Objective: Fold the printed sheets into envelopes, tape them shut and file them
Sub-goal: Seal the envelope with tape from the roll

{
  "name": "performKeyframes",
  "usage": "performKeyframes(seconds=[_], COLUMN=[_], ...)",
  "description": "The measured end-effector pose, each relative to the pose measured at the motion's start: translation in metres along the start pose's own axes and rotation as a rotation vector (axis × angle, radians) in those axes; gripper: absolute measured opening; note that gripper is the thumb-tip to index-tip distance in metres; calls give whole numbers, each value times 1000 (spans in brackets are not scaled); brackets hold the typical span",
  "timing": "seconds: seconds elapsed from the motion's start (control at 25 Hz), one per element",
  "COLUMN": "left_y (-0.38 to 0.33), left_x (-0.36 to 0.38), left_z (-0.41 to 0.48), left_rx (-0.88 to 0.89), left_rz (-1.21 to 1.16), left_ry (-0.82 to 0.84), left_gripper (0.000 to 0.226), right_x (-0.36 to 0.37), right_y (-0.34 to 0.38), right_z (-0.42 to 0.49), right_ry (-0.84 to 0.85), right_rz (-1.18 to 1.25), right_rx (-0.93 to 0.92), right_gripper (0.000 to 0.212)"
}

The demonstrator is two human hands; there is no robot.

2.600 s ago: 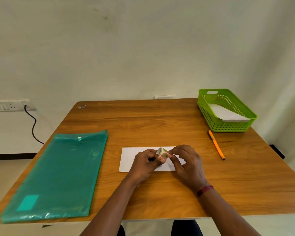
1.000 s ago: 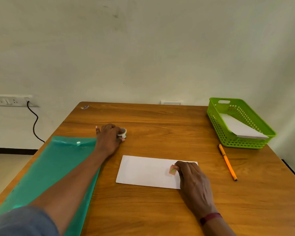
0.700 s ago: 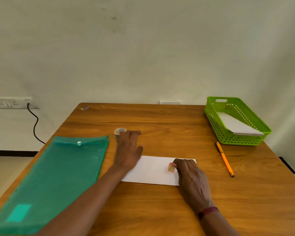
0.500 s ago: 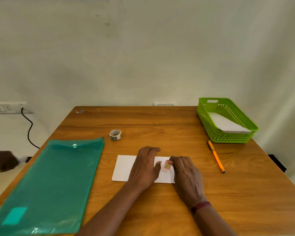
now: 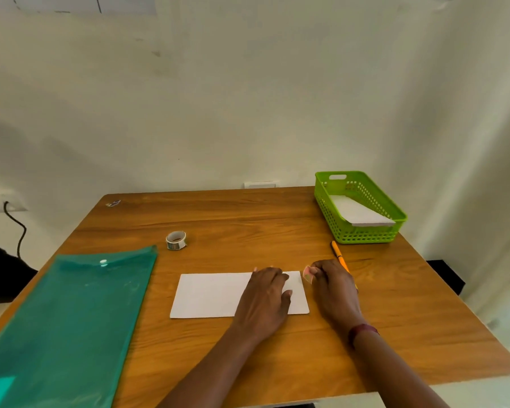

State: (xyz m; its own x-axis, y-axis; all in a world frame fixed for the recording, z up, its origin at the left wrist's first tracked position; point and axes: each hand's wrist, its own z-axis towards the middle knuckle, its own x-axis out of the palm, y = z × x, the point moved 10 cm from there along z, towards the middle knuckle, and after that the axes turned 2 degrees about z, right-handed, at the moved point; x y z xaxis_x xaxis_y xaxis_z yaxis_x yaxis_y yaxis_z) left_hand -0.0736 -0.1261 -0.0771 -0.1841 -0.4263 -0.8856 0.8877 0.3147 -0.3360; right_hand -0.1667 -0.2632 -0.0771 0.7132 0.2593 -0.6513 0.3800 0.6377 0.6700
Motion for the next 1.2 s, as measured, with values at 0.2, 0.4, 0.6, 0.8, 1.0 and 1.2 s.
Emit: performKeyframes(seconds=[0.2,0.4,0.6,0.8,1.0,1.2], left_y=[6,6,5,7,9,11], left_x=[14,17,16,19,22,25], left_z=[-2,-2,-3,-3,-2,-2], left_rx=[-45,-47,-47,-57,-71,-72], left_rz=[-27,-11,24,36,39,49], left_ry=[64,73,87,101,104,113], left_gripper=[50,50,49,48,47,47], right_x=[20,34,34,35,36,37], right_y=[12,22,26,25,26,27], right_z=[10,8,6,6,6,7], right_ry=[147,203,188,186,183,187], right_rz=[-175,-359,-402,-426,-431,-453], right_rx=[-153,-263,-298,-293,-290,-282], right_gripper=[20,22,19,19,17,18])
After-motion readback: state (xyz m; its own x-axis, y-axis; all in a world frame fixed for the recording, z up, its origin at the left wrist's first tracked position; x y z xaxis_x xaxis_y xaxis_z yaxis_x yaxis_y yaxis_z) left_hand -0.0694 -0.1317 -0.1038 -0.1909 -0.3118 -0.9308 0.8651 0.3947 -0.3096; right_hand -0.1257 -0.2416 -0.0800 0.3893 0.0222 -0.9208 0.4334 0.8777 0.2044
